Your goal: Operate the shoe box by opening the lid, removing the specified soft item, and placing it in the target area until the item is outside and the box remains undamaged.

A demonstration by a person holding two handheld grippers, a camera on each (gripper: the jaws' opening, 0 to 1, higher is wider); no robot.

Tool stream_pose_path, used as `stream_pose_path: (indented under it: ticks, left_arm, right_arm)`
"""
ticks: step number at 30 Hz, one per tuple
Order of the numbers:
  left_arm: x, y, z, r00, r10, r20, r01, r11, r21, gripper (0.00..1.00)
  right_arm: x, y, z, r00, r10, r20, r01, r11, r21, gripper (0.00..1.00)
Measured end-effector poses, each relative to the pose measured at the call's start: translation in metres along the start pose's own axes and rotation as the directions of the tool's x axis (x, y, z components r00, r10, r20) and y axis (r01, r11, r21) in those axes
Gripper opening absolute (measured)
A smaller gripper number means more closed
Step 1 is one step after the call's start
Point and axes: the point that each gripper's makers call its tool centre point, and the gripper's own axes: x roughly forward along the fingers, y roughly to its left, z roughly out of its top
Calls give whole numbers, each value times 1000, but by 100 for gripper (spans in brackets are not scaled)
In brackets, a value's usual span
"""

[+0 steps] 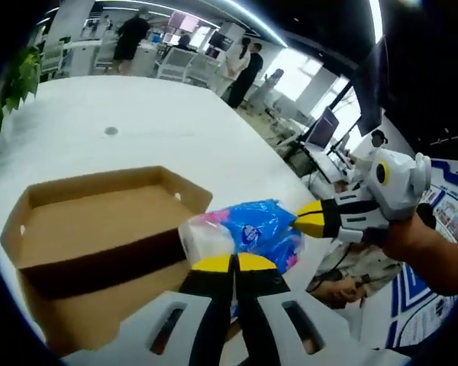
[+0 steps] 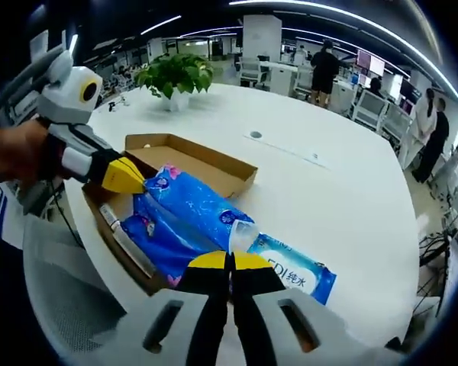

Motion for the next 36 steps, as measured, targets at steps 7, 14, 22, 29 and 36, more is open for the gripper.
stream_pose_path:
  ticks: [7, 14, 22, 29, 36]
  left_arm:
    - [27, -23, -2, 999, -31, -24, 32, 999, 24, 0]
    - [44, -39, -5, 998, -49, -38, 50, 998, 27, 0]
    - [67, -54, -7, 996, -65, -67, 68, 997, 41, 0]
    - [94, -71, -10, 991, -89, -102, 97, 993, 71, 0]
    - [122, -87, -10, 985, -103, -135, 115, 990, 86, 0]
  right_arm:
    - [-14, -25, -20, 999, -37, -16, 37, 999, 16, 0]
    - [-20, -46, -33, 998, -60, -22, 60, 998, 27, 0]
    - [-24, -69, -45, 997, -74, -30, 75, 997, 33, 0]
    - [-27, -97, -62, 994, -97, -43, 100, 993, 55, 0]
    - [-32, -123, -79, 992, -114, -52, 118, 990, 81, 0]
